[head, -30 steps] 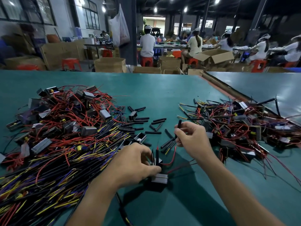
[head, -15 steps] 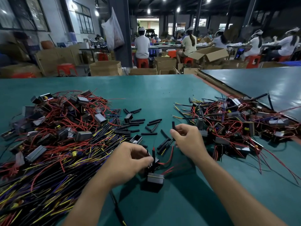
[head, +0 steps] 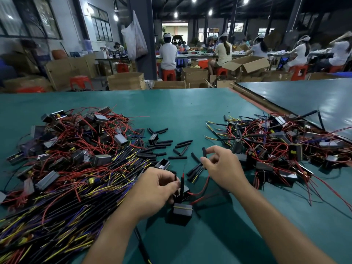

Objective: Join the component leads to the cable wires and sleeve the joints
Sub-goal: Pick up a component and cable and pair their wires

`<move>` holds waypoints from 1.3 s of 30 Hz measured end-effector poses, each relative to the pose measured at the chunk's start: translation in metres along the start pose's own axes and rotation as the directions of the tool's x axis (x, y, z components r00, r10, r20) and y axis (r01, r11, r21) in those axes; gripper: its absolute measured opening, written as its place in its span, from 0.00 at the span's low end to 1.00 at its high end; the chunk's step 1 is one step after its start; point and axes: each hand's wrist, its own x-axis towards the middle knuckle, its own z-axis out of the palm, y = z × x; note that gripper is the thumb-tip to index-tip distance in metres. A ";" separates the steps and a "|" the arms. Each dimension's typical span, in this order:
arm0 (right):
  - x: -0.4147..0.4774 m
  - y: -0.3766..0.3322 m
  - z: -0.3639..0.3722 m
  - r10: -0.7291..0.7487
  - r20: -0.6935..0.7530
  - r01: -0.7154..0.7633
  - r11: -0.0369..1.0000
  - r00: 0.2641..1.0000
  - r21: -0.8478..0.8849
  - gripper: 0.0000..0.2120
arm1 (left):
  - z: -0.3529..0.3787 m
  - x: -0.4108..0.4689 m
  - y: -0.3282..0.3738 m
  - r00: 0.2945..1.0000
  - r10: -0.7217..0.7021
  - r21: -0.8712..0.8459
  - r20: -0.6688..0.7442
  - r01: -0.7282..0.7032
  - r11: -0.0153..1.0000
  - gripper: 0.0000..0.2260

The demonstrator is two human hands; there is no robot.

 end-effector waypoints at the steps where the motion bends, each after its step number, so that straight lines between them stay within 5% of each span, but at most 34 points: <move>1: 0.000 -0.001 -0.001 -0.001 -0.009 0.002 1.000 1.000 0.027 0.11 | 0.000 0.000 -0.001 1.000 0.002 0.011 -0.004 -0.002 1.000 0.11; 9: -0.005 -0.011 -0.003 -0.035 -0.015 0.037 0.965 0.999 0.259 0.04 | -0.001 0.001 0.000 0.998 0.012 -0.075 -0.059 -0.017 0.997 0.06; 16: -0.005 -0.008 0.001 -0.077 -0.052 0.083 0.988 0.996 0.129 0.05 | -0.001 0.004 -0.002 0.996 0.017 -0.129 -0.084 -0.028 0.991 0.04; 34: -0.016 -0.026 -0.004 -0.107 0.037 0.091 0.949 0.994 0.301 0.07 | 0.006 -0.003 0.003 0.998 -0.054 -0.193 -0.033 0.046 0.980 0.10; 36: -0.017 -0.027 -0.004 -0.098 0.034 0.084 0.954 0.995 0.287 0.02 | 0.009 -0.001 0.003 0.998 -0.054 -0.187 -0.038 0.046 0.981 0.09; 39: -0.017 -0.025 -0.003 -0.021 0.011 0.019 0.987 1.000 0.159 0.08 | 0.010 0.000 0.003 0.998 -0.043 -0.176 -0.054 0.033 0.984 0.10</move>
